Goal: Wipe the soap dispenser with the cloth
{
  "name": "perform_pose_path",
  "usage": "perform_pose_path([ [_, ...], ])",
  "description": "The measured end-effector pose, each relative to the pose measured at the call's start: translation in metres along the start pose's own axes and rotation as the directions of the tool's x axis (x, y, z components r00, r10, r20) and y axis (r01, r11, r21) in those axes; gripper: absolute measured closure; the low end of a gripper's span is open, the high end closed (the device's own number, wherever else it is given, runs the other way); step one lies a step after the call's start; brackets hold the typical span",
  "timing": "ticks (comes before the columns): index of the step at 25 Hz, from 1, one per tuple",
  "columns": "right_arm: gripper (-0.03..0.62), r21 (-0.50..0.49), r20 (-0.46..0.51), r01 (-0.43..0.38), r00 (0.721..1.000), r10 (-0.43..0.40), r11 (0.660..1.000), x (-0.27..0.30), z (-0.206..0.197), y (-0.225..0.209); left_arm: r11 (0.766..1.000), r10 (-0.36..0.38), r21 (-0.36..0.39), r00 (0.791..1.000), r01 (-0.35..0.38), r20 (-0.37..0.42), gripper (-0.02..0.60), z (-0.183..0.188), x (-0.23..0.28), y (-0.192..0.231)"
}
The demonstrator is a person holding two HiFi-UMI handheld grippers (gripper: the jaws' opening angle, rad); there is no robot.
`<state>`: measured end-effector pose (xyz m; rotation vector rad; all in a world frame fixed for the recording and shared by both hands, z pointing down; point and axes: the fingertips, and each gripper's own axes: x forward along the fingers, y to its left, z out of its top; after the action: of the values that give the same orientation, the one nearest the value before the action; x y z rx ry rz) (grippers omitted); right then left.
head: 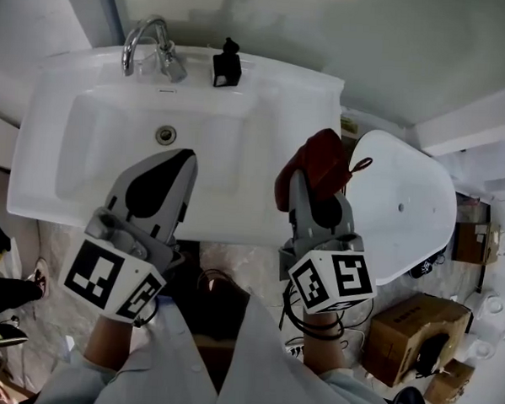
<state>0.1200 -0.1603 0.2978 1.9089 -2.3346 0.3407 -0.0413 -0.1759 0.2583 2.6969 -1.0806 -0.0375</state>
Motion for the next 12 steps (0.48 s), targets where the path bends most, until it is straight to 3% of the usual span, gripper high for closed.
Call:
perform_pose_path([
  [12,0.539,-0.025,0.026,-0.042,0.999,0.043,0.999,-0.115,-0.012,-0.017,0.999,0.012,0.029,0.998,-0.014,0.065,0.584,-0.002,-0.038,-0.112],
])
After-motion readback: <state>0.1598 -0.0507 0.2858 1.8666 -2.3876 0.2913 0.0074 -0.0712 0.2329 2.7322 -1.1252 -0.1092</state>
